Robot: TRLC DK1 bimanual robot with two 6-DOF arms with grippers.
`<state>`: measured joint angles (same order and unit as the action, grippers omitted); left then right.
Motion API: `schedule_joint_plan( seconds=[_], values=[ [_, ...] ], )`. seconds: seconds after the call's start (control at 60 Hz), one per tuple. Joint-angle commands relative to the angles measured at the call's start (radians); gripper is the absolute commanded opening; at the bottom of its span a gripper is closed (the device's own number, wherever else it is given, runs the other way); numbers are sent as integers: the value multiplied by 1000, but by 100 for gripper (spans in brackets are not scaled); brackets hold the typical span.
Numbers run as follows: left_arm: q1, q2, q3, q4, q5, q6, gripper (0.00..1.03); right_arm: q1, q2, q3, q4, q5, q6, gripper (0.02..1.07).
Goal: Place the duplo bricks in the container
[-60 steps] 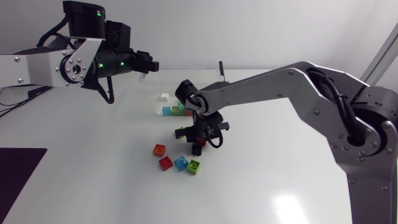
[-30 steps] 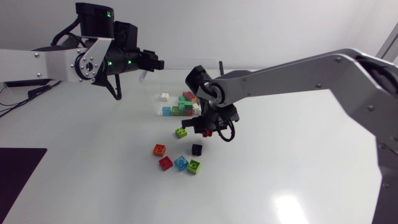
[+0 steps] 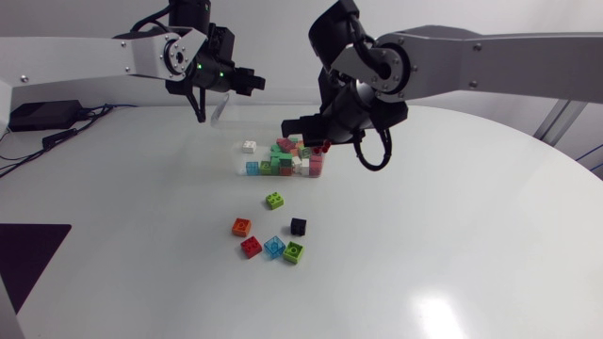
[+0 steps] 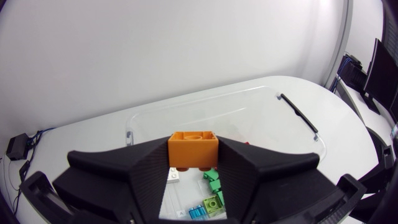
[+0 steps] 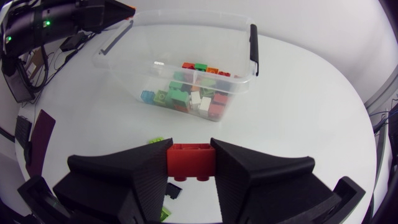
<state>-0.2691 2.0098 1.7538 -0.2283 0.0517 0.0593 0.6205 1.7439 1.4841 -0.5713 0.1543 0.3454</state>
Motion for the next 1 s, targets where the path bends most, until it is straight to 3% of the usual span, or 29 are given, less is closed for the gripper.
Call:
schedule_joint_plan(
  seconds=[0.0,0.05,0.267,0.6,0.9,0.983],
  values=[
    [16,69,134,-80,8,-13,85,-1,-29,25,13,5,-25,43],
    [22,78,158,-101,14,-10,98,-1,-41,31,28,5,-31,43],
    [61,-29,87,-134,60,-3,98,-25,-23,100,96,5,-65,43],
    [51,-381,-290,-152,106,180,98,-64,86,170,264,-15,-102,43],
    [51,-525,-511,-148,188,209,98,-85,194,223,373,-22,-152,44],
    [48,-549,-625,-92,214,241,98,-96,246,245,403,-42,-164,45]
  ],
)
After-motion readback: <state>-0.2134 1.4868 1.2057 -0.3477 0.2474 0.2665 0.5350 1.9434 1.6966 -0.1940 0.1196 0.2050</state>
